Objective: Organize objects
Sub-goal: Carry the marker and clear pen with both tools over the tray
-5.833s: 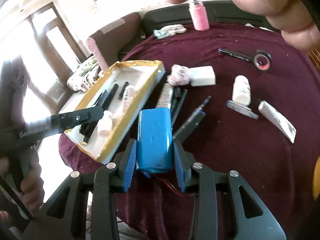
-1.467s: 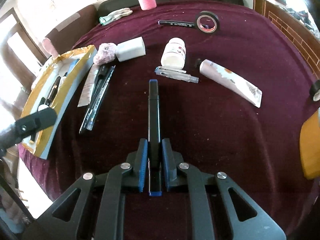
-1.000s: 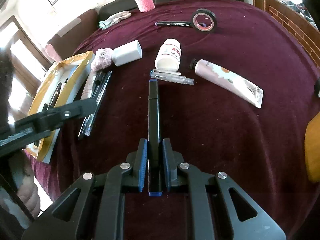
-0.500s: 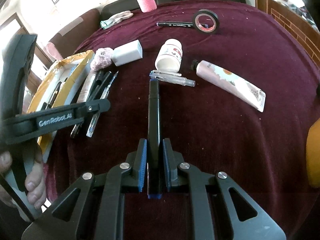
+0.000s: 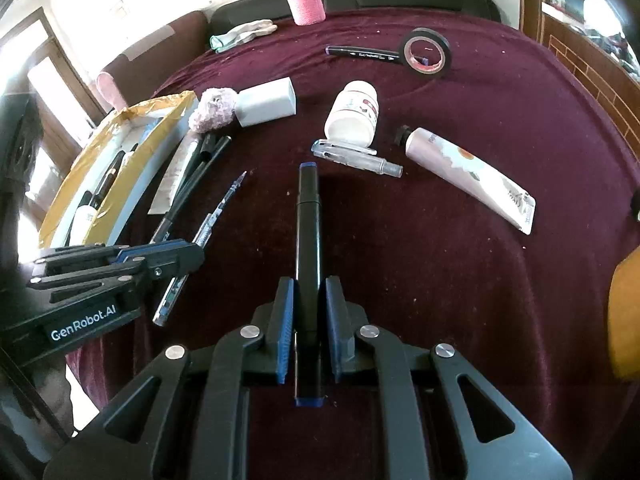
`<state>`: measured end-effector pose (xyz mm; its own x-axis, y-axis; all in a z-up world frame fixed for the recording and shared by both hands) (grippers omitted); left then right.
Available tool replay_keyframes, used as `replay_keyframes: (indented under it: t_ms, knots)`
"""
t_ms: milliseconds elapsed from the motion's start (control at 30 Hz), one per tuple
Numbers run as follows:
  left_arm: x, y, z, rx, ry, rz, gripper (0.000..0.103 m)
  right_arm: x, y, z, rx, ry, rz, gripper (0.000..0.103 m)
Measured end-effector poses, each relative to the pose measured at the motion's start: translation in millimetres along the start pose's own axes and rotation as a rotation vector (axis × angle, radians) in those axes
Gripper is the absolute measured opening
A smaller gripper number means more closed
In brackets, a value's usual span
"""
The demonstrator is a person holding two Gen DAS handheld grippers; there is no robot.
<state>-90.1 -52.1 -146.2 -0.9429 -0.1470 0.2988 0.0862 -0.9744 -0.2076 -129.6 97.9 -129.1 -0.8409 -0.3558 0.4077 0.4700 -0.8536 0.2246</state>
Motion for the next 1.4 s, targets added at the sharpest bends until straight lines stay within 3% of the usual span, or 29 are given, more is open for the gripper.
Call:
replay_keyframes:
  t_ms: [133, 267, 433, 567, 900, 1400]
  knots:
    - [-0.2, -5.2, -0.1, 0.038, -0.013, -0.048, 0.007, -0.7, 1.1, 0.0, -0.004, -0.009, 0.009, 0.013]
    - [-6.1, -2.3, 3.5, -0.041, -0.003, -0.007, 0.006, -4.1, -2.6, 7.7, 0.106, -0.006, -0.04, 0.013]
    - [-14.6, 1.9, 19.0, -0.092, -0.026, 0.023, 0.007, -8.7, 1.1, 11.7, 0.12, -0.012, -0.048, 0.013]
    - [-22.6, 10.2, 33.8, -0.085, -0.052, 0.028, 0.007, -9.8, 9.6, 14.5, 0.123, -0.015, -0.03, 0.013]
    - [-11.5, 20.4, 63.1, -0.136, -0.123, 0.083, 0.007, -2.2, 29.3, 19.5, 0.151, -0.022, 0.003, 0.013]
    - [-8.4, 108.6, 110.2, -0.108, -0.217, 0.246, 0.007, 37.4, 109.6, 12.4, 0.267, -0.023, 0.141, 0.013]
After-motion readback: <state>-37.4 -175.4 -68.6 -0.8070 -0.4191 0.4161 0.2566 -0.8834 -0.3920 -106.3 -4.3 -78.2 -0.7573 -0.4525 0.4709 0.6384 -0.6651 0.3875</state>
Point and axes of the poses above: each gripper's, at about its wrist camera, not at the fingertips, and z roughly against the way its jaws point, y to its left, x to its top, the point moved 3 cm from there along -z, roughly the way its jaws point, and after that the axes turned 8 degrees about y, right-handed, at the moved point
